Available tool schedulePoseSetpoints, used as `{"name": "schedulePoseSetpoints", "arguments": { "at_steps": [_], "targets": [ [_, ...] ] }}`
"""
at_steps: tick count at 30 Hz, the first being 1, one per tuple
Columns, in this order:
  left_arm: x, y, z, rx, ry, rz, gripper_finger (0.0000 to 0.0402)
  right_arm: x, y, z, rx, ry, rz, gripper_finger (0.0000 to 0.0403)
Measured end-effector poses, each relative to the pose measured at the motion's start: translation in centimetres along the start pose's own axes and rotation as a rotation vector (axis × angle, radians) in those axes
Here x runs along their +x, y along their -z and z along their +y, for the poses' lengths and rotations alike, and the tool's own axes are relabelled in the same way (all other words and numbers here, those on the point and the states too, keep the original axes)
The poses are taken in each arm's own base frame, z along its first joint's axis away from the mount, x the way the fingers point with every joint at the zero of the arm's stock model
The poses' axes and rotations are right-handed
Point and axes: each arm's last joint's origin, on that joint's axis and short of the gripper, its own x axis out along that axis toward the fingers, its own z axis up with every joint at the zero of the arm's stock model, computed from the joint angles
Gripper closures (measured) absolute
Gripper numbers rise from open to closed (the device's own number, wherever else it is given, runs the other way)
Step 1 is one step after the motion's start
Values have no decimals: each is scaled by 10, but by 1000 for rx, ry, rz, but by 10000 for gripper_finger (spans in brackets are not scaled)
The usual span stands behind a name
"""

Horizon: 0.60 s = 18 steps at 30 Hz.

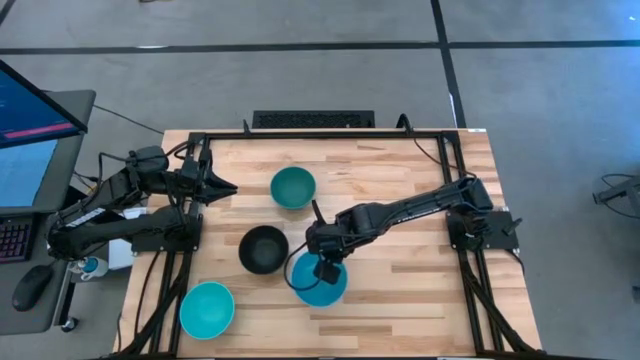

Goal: Nest bowls inside each other
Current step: Stack the blue bowl on top of the white bowl

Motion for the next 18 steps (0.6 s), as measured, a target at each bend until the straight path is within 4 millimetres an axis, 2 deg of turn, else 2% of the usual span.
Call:
{"name": "schedulePoseSetpoints", "arguments": {
  "at_steps": [10, 18],
  "targets": [
    [0, 0, 0, 0, 0, 0, 361, 26, -2, 1, -47, 31, 26, 392],
    [0, 0, 0, 0, 0, -1, 361, 34, -1, -1, -69, 44, 60, 392]
  ]
}}
